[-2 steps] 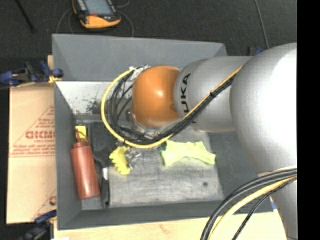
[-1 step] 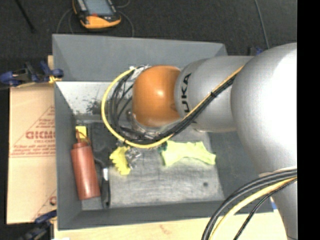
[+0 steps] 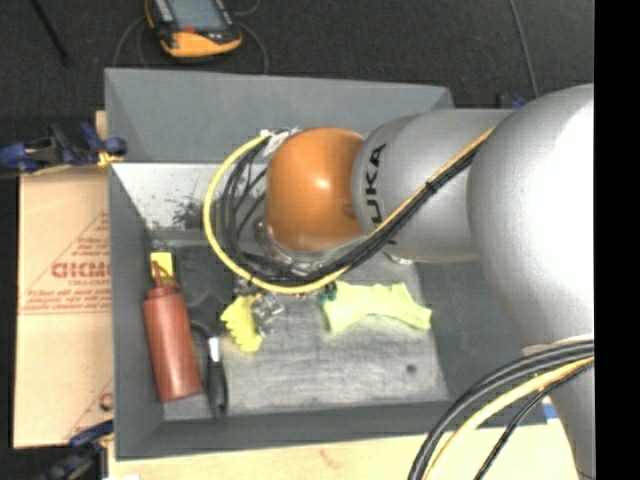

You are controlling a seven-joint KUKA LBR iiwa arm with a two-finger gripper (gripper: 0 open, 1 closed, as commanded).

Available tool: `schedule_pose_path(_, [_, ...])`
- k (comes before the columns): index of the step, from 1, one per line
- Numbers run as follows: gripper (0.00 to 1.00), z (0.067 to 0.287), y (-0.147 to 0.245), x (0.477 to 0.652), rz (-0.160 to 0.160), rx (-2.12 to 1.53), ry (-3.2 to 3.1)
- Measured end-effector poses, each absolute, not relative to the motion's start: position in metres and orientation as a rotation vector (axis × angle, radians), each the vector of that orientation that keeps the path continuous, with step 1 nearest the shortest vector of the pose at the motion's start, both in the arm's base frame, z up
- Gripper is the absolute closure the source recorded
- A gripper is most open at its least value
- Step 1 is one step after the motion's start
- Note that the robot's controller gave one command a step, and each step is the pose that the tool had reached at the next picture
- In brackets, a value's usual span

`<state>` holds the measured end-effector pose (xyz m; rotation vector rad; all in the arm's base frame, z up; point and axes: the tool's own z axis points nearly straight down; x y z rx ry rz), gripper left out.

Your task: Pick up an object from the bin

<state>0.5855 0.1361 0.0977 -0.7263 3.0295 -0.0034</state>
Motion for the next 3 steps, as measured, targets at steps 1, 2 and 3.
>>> schedule_pose_path(1, [1.0,0.112,0.135,0.583,-0.004,-0.731,3.044])
schedule_pose_path(2, [1.0,0.125,0.136,0.583,-0.002,-0.73,3.048])
schedule_pose_path(3, [1.0,0.134,0.136,0.583,-0.001,-0.729,3.051])
